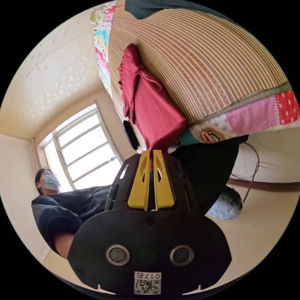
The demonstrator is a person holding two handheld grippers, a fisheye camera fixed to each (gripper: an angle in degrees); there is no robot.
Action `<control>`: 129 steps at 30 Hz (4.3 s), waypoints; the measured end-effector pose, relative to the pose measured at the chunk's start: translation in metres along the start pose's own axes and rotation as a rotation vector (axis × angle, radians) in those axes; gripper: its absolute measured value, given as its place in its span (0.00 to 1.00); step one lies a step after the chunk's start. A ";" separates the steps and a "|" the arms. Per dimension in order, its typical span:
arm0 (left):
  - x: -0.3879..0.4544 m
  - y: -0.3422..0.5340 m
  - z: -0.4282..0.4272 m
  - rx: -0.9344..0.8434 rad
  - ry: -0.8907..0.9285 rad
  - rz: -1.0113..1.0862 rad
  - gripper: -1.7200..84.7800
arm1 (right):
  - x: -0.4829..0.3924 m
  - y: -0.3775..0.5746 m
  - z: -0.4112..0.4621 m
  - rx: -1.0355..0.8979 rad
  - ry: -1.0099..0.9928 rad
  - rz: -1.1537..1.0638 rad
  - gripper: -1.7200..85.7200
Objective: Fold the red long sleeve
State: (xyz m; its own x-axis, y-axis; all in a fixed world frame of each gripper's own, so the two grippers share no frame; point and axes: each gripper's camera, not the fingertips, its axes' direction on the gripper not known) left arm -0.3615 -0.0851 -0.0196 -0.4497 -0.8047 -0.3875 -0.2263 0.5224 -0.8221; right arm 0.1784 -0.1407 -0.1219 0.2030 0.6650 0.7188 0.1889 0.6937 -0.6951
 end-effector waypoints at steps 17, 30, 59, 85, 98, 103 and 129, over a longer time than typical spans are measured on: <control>0.185 -0.213 0.109 0.378 -0.099 0.120 0.10 | -0.121 -0.247 0.117 0.532 -0.207 0.028 0.05; 0.155 -0.122 0.158 0.375 -0.826 0.169 0.22 | -0.085 -0.262 0.239 0.121 0.607 -0.214 0.04; 0.124 0.033 0.246 0.492 -0.738 0.161 0.09 | -0.210 -0.255 0.742 -0.825 1.644 -0.770 0.24; 0.022 -0.068 0.287 0.033 -0.731 0.293 0.23 | -0.091 -0.322 0.092 -0.106 0.549 -0.352 0.12; -0.044 -0.147 0.355 -0.154 -0.657 0.105 0.11 | -0.008 -0.133 -0.025 -0.061 0.077 -0.131 0.25; -0.054 -0.099 0.407 -0.226 -0.603 0.102 0.10 | 0.021 -0.094 -0.036 0.009 -0.173 -0.043 0.31; -0.052 -0.065 0.366 -0.001 -0.150 0.190 0.13 | -0.095 0.088 -0.284 0.347 0.029 -0.737 0.19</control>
State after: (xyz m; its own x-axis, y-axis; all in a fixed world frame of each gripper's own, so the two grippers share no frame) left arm -0.0070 -0.1804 -0.0982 -0.3508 -0.7246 -0.5932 -0.1504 0.6688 -0.7281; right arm 0.4487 -0.2217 -0.2560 0.1686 0.0002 0.9857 -0.0240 0.9997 0.0039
